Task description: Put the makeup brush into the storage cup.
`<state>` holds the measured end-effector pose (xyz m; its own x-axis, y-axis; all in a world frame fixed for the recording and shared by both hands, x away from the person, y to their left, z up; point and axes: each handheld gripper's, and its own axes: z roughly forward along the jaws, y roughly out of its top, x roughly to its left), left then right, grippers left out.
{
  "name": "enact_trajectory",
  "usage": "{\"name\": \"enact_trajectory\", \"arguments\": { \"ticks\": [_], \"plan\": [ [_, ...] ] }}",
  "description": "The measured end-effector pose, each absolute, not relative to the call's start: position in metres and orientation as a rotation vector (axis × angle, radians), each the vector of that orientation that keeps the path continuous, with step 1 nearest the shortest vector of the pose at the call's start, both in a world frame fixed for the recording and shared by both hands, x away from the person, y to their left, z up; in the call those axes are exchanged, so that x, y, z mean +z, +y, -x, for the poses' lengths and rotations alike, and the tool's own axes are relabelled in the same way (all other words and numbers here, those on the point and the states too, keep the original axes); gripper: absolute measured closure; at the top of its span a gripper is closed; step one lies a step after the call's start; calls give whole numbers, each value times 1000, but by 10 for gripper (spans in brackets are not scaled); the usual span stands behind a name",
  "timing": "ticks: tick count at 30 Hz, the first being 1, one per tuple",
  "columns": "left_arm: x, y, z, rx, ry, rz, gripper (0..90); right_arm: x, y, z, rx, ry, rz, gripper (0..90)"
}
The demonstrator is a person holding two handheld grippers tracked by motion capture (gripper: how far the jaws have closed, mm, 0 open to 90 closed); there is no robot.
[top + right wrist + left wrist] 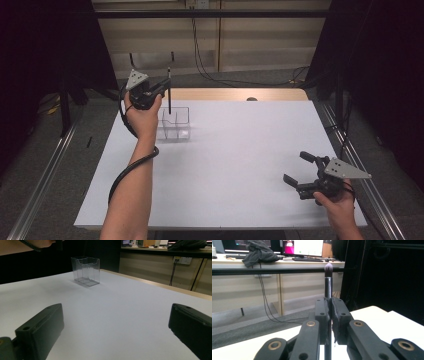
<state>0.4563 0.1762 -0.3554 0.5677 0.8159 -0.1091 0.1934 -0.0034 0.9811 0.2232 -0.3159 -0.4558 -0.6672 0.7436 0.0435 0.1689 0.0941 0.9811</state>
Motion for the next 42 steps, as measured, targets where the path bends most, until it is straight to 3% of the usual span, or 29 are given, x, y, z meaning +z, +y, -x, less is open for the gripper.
{"name": "enact_trajectory", "arguments": {
  "ticks": [42],
  "plan": [
    [-369, 174, -453, 616, 924, -1535, 839, -456, -316, -223, 1605, 1913, -889, 0]
  ]
}}
